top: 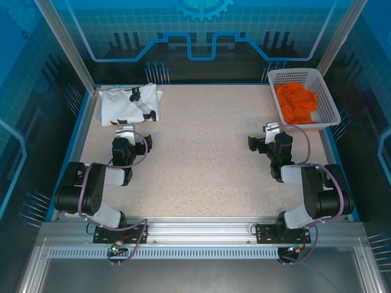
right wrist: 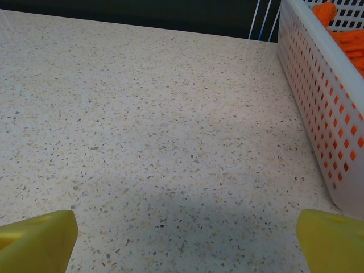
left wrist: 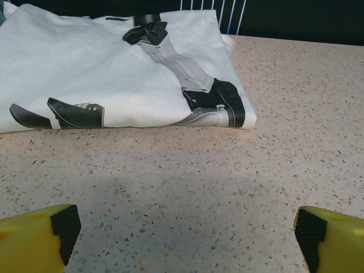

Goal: Fold and stack the t-shirts

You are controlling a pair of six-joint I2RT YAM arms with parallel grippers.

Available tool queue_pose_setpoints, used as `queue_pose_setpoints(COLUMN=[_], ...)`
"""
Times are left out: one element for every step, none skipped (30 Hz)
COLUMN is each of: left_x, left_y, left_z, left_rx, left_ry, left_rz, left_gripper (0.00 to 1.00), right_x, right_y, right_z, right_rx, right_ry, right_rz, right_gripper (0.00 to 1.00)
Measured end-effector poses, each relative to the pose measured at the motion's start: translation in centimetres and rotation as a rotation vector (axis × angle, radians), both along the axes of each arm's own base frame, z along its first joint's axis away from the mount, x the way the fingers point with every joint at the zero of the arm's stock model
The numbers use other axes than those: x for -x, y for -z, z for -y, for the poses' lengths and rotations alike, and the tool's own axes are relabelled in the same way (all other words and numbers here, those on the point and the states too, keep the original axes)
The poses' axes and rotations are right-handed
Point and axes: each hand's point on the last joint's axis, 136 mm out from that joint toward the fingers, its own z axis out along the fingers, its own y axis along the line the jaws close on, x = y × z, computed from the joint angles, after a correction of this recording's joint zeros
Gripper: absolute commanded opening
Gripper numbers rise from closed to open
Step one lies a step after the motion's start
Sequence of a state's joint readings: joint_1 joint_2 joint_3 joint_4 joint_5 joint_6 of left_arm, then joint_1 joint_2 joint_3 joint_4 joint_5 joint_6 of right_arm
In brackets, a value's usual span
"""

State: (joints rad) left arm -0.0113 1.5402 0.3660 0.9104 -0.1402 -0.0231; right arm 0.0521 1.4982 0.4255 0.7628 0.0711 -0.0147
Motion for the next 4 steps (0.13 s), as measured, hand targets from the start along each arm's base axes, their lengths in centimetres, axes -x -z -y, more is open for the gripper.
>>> queue_pose_setpoints(left_x=[0.00,0.00,0.00,0.00], left_y=[0.00,0.00,0.00,0.00], left_z=[0.00,0.00,0.00,0.00], left_rx=[0.000,0.000,0.000,0.000], left_ry=[0.000,0.000,0.000,0.000], left_rz=[0.000,0.000,0.000,0.000], left_gripper=[0.99,0.99,0.99,0.99], right_x=[0.02,0.03,0.04,0.04], right_y=[0.04,0.08,0.09,0.09], right_z=[0.00,0.00,0.00,0.00], right_rx=[0.000,0.000,0.000,0.000], right_ry=[0.000,0.000,0.000,0.000], right_rz=[-0.002,-0.003,-0.004,-0.004], right_gripper=[1.00,1.00,1.00,1.00])
